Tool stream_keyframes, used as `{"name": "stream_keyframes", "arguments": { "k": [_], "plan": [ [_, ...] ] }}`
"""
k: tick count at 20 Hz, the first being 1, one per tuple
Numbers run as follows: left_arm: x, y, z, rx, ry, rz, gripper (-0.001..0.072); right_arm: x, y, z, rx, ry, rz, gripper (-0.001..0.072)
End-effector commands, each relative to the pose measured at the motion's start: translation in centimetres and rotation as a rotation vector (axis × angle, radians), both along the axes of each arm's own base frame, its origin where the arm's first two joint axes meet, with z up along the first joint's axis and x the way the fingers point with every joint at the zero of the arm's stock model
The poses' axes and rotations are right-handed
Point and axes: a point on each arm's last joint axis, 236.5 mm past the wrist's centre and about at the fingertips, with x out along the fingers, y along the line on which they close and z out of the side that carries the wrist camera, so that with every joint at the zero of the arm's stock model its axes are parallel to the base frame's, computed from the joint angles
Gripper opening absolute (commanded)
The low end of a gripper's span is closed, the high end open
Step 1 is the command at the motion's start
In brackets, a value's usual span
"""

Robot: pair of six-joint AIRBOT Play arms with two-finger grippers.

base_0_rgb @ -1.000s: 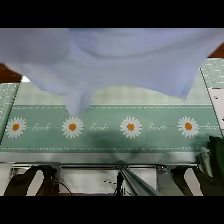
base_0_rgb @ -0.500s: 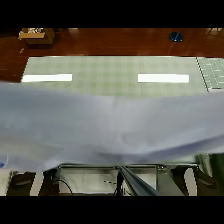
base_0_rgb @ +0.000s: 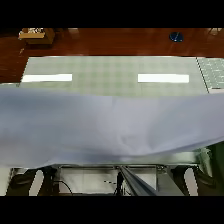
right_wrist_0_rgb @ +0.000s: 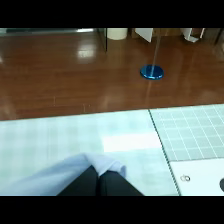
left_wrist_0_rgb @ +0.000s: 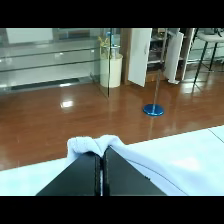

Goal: Fold the shirts.

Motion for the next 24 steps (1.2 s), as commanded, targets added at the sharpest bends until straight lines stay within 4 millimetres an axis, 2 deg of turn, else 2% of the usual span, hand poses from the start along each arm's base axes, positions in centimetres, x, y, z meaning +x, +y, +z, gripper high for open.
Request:
{"name": "stream_keyframes", "arguments": {
  "k": [1, 4, 5, 9, 13, 15, 18, 20, 22, 23, 24],
  "plan": [
    [0.3, -0.2, 0.5, 0.002, 0.009, -0.014, 0.0023, 0.3, 0.7, 1.4, -0.008, 0.007, 0.039, 0.0025],
    [-0.2, -0.4, -0.9, 0.003, 0.085, -0.018, 0.0023, -0.3, 1.7, 0.4, 0.003, 0.092, 0.079, 0.0025],
    [-0.7, -0.6, -0.8, -0.004, 0.087, -0.02, 0.0023, -0.6, 1.9, 0.3, 0.001, 0.094, 0.083, 0.0025],
    [-2.6, -1.0, 0.5, -0.003, 0.036, -0.019, 0.0022, -1.1, 2.7, 1.2, -0.016, 0.058, 0.104, 0.0025],
    [-3.4, -1.2, -0.4, 0.011, 0.068, -0.018, 0.0023, -1.8, 3.5, 1.9, -0.032, 0.027, 0.119, 0.0025],
    [-4.2, -1.4, 0.0, 0.02, 0.044, -0.017, 0.0022, -2.7, 4.1, 2.2, -0.045, 0.003, 0.14, 0.0025],
    [-5.5, -1.7, 0.5, 0.031, 0.012, -0.015, 0.0022, -4.5, 2.9, 2.2, -0.061, -0.01, 0.105, 0.0026],
    [-6.0, -1.8, 0.1, 0.026, 0.029, -0.012, 0.0023, -5.7, 1.9, 1.6, -0.062, 0.009, 0.087, 0.0025],
    [-5.9, -1.4, -1.4, 0.032, 0.095, 0.003, 0.0022, -6.1, 1.1, 1.6, -0.055, 0.005, 0.075, 0.0025],
    [-5.5, -0.7, -3.0, 0.044, 0.167, 0.027, 0.0022, -5.9, 0.7, 1.4, -0.048, 0.013, 0.07, 0.0025],
    [-5.0, -0.6, -3.3, 0.027, 0.188, 0.026, 0.0023, -5.2, 0.3, 1.0, -0.038, 0.037, 0.074, 0.0025]
  ]
}}
